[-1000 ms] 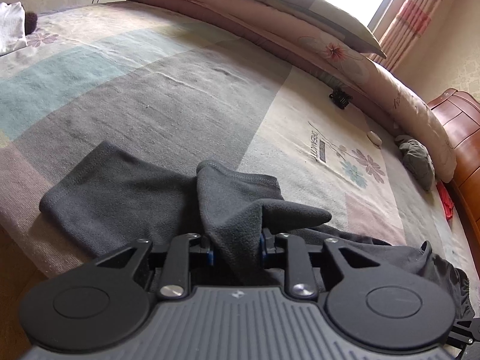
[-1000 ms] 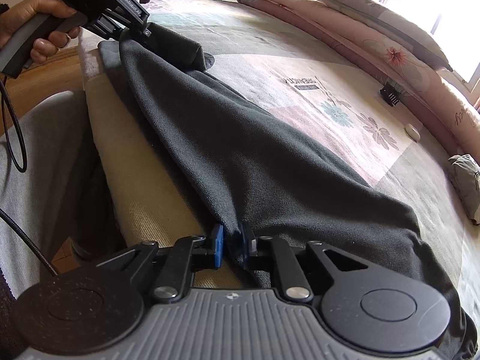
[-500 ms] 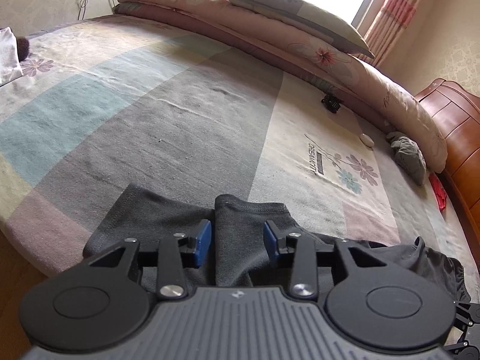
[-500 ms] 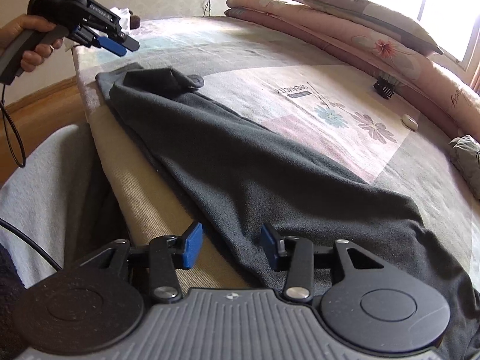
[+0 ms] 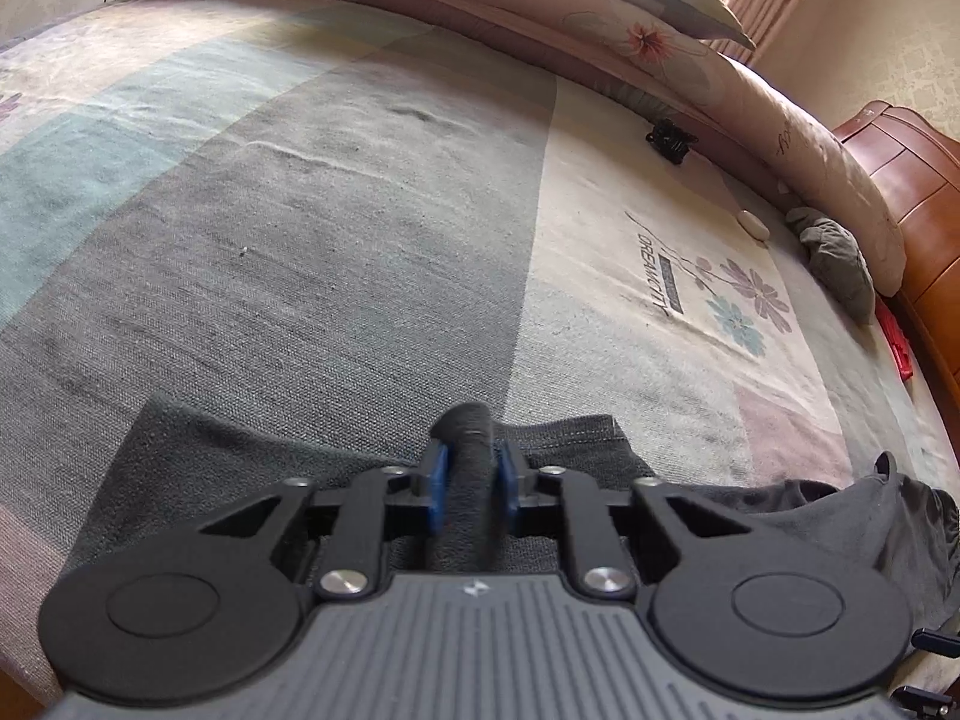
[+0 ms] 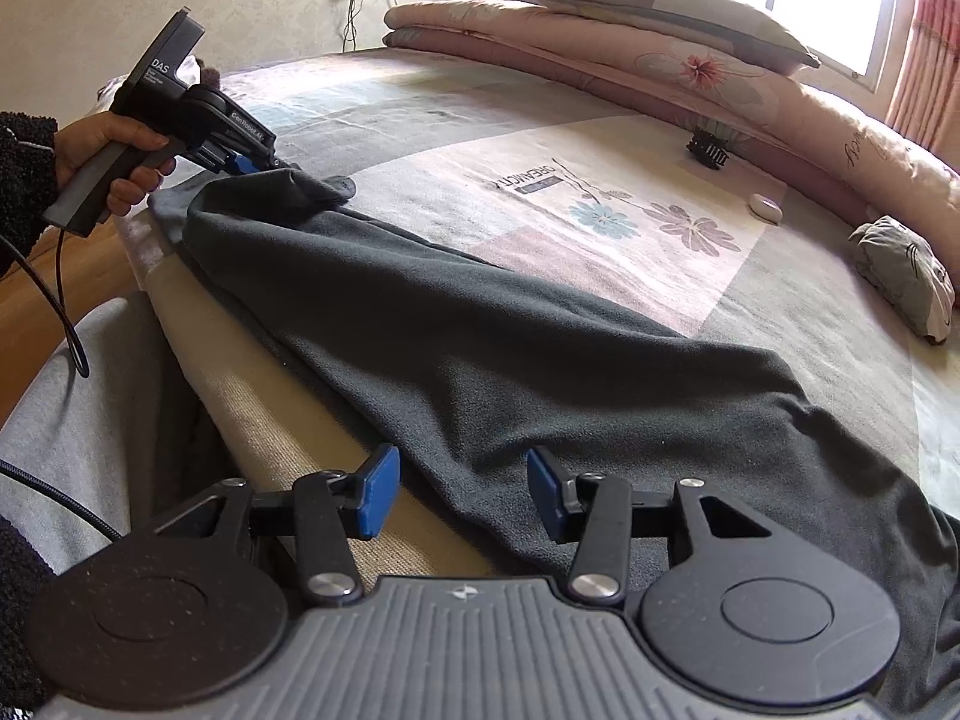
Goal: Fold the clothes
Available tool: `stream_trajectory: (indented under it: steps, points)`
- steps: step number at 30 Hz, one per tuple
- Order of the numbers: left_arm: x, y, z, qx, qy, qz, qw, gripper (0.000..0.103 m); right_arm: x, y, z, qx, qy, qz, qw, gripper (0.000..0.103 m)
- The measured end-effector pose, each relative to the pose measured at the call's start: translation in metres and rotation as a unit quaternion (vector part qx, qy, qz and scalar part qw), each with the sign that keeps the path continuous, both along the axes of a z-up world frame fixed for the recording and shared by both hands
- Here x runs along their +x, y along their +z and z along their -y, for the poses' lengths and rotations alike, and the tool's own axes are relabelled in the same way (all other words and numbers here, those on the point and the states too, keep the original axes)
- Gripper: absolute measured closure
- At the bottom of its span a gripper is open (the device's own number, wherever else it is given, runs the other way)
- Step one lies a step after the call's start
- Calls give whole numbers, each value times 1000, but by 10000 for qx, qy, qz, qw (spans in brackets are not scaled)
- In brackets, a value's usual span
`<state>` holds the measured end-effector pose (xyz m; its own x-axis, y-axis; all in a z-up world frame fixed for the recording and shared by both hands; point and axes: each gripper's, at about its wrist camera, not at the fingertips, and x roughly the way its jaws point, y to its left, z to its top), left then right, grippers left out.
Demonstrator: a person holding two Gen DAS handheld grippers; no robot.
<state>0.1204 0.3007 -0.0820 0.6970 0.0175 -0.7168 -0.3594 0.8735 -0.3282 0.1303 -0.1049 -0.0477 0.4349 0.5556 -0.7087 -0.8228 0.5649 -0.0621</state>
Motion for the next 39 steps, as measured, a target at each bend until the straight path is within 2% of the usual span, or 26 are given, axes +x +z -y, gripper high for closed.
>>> stream_trajectory:
  steps: [3,8,11,16,19,22,28,31,35,37,39]
  points:
    - [-12,14,-1,223,10,173,9996,102,1,-1,-2,1,1,-3,10000,50]
    - [-46,39,-15,437,353,344,9978,103,2,0,-4,16,30,19,10000,48]
    - [-69,41,-22,512,597,277,9965,102,3,-1,-5,36,37,12,10000,46]
    - [-98,28,-34,499,978,-10,9940,101,4,-4,-9,14,95,-27,10000,46]
    - [-106,27,-42,507,1128,-43,9923,93,3,-3,-10,15,118,11,9999,44]
    - [-105,37,-42,696,1165,61,9907,92,2,0,-9,42,87,49,9999,39]
    - [-102,61,-38,1161,1202,276,9855,91,2,3,-6,62,-9,77,10000,37]
    - [-97,65,-34,1133,962,351,9883,87,3,3,-4,70,-49,60,9999,37]
    - [-70,62,-11,1206,134,250,9923,79,4,2,-5,98,-89,21,9999,37]
    - [-50,59,9,1408,-432,182,9889,75,4,1,-5,103,-95,11,9999,37]
    - [-31,54,27,1575,-1053,122,9818,66,3,1,-5,81,-104,7,9999,37]
